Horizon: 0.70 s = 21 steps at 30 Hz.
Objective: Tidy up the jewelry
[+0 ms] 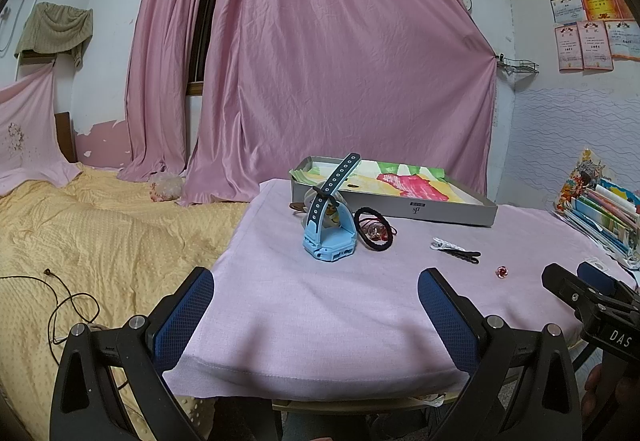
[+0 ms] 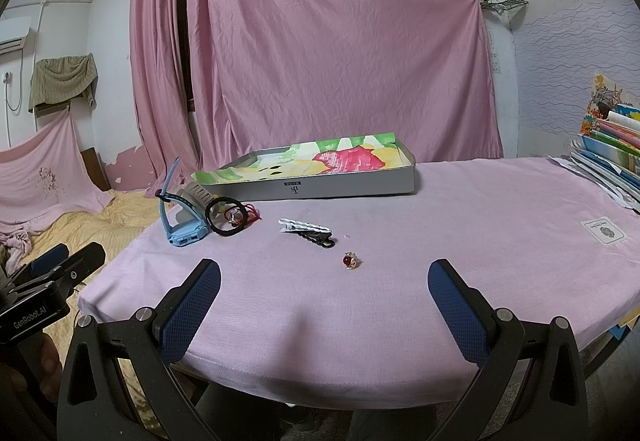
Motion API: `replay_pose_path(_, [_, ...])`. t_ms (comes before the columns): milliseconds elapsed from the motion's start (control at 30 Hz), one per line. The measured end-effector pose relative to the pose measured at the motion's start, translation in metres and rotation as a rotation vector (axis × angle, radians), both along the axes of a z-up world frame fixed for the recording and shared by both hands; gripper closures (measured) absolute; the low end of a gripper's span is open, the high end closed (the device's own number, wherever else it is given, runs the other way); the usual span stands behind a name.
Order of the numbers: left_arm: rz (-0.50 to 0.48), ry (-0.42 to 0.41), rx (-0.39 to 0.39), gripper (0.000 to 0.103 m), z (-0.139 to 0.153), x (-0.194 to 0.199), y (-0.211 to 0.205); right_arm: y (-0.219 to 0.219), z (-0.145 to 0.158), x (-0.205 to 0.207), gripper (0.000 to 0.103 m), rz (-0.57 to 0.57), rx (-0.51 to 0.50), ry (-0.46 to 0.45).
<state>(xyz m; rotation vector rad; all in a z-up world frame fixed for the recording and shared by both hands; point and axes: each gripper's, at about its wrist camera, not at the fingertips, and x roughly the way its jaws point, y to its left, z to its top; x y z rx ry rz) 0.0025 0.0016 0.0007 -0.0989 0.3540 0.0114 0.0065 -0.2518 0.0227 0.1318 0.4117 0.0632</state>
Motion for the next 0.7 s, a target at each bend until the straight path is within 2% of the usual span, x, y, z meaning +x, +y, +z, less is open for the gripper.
replay_pose_path(700, [0.015, 0.018, 0.004, 0.000, -0.007, 0.011, 0.002, -0.004, -0.003, 0.008, 0.001, -0.014, -0.018, -0.004])
